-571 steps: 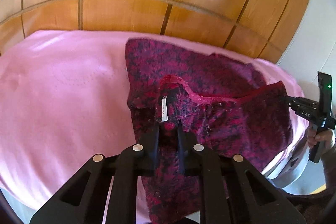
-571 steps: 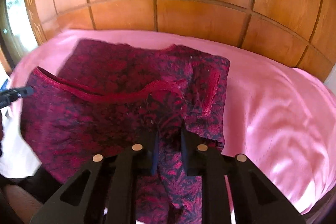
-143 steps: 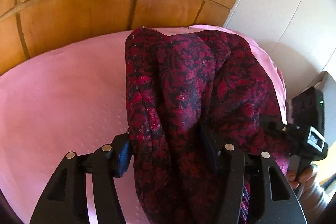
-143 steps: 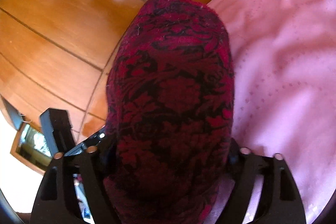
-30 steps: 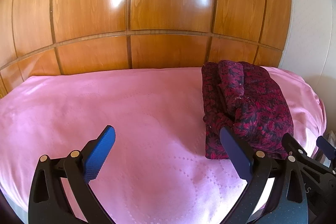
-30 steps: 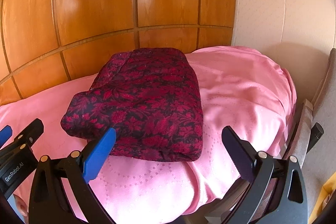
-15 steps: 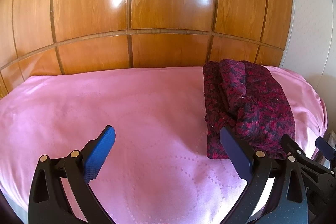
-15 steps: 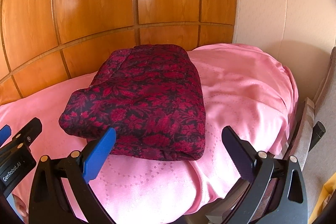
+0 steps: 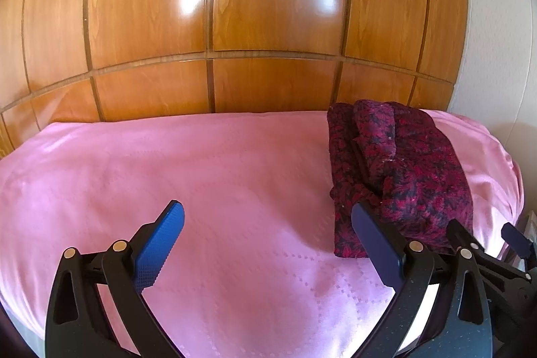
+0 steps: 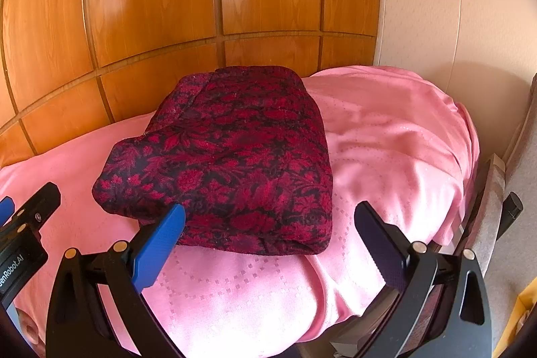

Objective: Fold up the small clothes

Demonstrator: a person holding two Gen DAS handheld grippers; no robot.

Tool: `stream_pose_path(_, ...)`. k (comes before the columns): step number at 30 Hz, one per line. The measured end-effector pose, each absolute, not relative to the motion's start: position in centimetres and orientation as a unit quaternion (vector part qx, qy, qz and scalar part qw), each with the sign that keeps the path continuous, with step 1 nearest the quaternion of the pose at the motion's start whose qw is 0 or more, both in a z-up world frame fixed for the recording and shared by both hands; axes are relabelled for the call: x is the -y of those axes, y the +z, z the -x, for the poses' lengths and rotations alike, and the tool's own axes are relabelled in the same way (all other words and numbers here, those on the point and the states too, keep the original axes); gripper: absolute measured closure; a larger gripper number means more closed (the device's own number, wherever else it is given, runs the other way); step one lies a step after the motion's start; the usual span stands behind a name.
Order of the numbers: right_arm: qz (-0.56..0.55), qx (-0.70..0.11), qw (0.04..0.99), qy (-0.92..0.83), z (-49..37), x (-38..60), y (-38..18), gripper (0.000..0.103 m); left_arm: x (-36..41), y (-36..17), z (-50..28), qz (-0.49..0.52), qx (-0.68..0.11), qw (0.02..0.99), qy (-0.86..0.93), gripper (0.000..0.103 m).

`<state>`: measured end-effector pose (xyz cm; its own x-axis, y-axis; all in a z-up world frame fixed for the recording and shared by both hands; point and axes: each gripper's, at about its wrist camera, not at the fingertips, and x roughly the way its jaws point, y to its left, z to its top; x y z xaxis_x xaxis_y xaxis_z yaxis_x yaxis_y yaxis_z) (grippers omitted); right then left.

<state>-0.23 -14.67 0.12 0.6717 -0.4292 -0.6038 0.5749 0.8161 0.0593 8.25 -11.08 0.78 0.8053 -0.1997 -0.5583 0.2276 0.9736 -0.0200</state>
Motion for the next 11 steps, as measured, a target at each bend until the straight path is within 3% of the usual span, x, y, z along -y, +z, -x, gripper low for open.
stream_pose_path(11, -0.178, -0.248, 0.905, -0.297, 0.7, 21.9, 2.5, 0.002, 10.1, -0.1, -9.3, -0.012, -0.311, 0.946, -0.095, 0.004)
